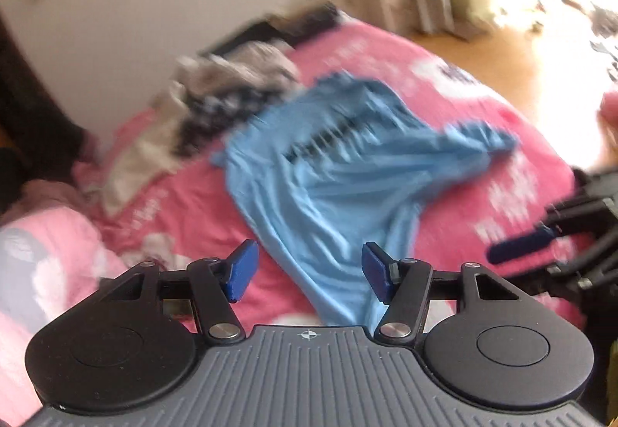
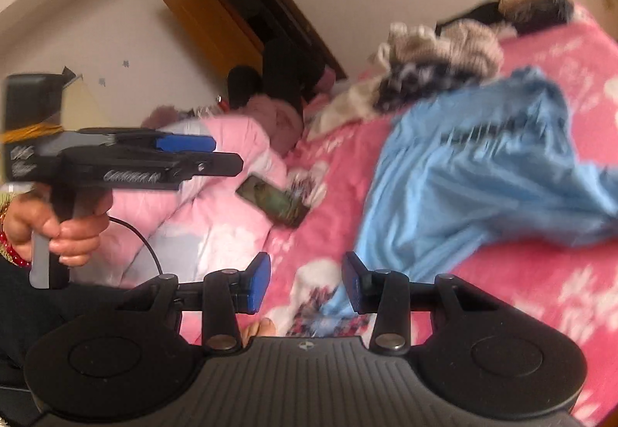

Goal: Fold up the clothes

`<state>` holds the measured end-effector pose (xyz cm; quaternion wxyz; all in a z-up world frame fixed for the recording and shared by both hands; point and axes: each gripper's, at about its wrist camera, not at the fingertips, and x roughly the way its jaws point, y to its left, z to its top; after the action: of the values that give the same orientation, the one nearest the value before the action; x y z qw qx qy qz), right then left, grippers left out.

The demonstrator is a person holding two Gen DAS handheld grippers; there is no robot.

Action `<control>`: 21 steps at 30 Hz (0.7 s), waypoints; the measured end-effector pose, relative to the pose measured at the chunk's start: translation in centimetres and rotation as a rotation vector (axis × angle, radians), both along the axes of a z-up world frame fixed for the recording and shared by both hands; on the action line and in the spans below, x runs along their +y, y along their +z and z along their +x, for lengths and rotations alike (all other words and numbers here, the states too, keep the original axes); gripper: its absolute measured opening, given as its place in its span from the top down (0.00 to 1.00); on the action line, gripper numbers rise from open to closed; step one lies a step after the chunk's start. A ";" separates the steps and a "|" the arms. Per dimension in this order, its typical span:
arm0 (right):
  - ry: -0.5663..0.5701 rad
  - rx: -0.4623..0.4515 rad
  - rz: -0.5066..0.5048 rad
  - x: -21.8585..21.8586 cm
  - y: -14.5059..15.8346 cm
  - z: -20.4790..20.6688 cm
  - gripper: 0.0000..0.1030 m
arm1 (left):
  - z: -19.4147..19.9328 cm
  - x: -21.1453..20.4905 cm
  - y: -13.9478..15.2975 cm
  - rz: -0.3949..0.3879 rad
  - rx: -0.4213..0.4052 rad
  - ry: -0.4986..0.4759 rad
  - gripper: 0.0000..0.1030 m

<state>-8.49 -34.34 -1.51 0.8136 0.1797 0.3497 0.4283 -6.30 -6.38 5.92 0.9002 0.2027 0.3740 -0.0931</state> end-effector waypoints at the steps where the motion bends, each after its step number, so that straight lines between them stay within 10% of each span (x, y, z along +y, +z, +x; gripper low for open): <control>1: 0.008 0.007 -0.018 0.4 -0.4 -0.1 0.57 | 0.5 0.5 -0.5 -0.017 0.018 -0.002 0.42; 8: -0.039 -0.005 -0.173 2.0 -2.4 0.3 0.57 | 5.8 2.1 -5.1 -0.061 0.165 0.001 0.42; 15: 0.098 -0.187 -0.410 6.5 -4.5 2.4 0.57 | 3.5 1.9 -11.9 0.138 0.111 -0.297 0.42; 21: 0.338 -0.322 -0.523 11.4 -6.7 4.2 0.57 | 0.5 3.9 -15.0 0.092 0.214 -0.501 0.42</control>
<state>-4.29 -22.90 -8.24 0.7945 -0.1650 0.3397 0.4757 -5.78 -2.51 -9.10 0.7943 0.3184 0.4090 -0.3167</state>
